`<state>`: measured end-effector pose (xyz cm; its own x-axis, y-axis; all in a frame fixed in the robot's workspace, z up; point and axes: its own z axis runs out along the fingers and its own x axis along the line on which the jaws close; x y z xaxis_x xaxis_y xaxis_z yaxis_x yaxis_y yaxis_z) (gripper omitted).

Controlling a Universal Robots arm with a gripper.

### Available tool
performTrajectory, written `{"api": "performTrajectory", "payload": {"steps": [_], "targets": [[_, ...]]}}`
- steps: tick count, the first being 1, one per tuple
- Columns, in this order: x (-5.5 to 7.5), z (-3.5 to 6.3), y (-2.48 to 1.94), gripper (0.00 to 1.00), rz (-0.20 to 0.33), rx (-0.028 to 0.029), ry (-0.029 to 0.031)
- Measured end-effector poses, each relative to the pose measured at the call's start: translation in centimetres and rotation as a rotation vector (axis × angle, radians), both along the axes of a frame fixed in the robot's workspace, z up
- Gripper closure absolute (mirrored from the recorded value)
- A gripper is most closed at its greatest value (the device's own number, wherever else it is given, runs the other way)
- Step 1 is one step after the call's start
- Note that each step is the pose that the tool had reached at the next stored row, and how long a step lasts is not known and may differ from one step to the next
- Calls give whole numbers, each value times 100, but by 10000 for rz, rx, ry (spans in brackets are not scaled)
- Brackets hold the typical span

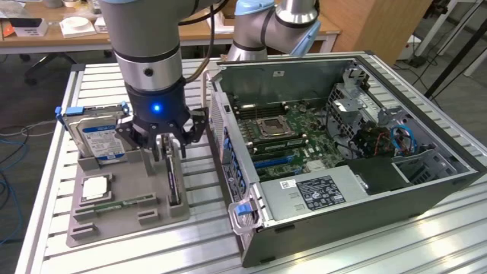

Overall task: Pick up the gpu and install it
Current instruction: 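Pick up the gpu and move the gpu toward the slot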

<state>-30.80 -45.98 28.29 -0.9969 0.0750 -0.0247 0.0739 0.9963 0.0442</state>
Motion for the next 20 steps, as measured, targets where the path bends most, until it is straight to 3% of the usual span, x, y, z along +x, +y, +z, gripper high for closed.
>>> {"api": "performTrajectory", "payload": {"steps": [11,20], "targets": [[0,-72,-52,47,-1,1,-2],[0,-172,-61,47,-2,0,-1]]}}
